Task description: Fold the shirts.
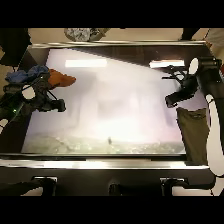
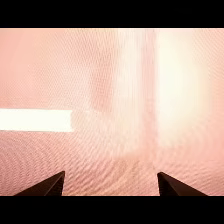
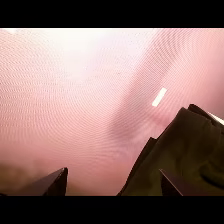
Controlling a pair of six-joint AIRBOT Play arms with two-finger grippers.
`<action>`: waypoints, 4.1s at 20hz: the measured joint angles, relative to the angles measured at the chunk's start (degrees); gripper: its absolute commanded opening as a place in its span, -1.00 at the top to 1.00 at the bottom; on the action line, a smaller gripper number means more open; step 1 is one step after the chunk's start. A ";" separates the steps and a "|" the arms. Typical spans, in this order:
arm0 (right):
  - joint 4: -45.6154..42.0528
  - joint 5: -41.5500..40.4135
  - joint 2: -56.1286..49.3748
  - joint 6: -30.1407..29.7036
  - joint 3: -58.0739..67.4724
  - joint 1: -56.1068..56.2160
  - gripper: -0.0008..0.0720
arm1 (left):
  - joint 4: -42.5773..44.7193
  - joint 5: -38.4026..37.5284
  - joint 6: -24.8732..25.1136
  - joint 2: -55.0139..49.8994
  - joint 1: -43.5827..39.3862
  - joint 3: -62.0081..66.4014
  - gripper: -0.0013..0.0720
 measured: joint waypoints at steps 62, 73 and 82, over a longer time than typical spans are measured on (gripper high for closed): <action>13.97 -1.03 8.02 -0.39 0.00 0.00 -0.86 | -36.09 26.34 10.60 8.94 23.15 8.41 0.90; 9.79 3.72 26.77 0.22 0.00 0.00 -0.86 | -36.04 23.67 8.39 24.39 -15.72 1.05 0.89; 11.85 0.81 25.51 0.00 -11.63 0.00 -0.94 | -35.91 22.69 7.74 13.49 -15.54 -22.60 -0.88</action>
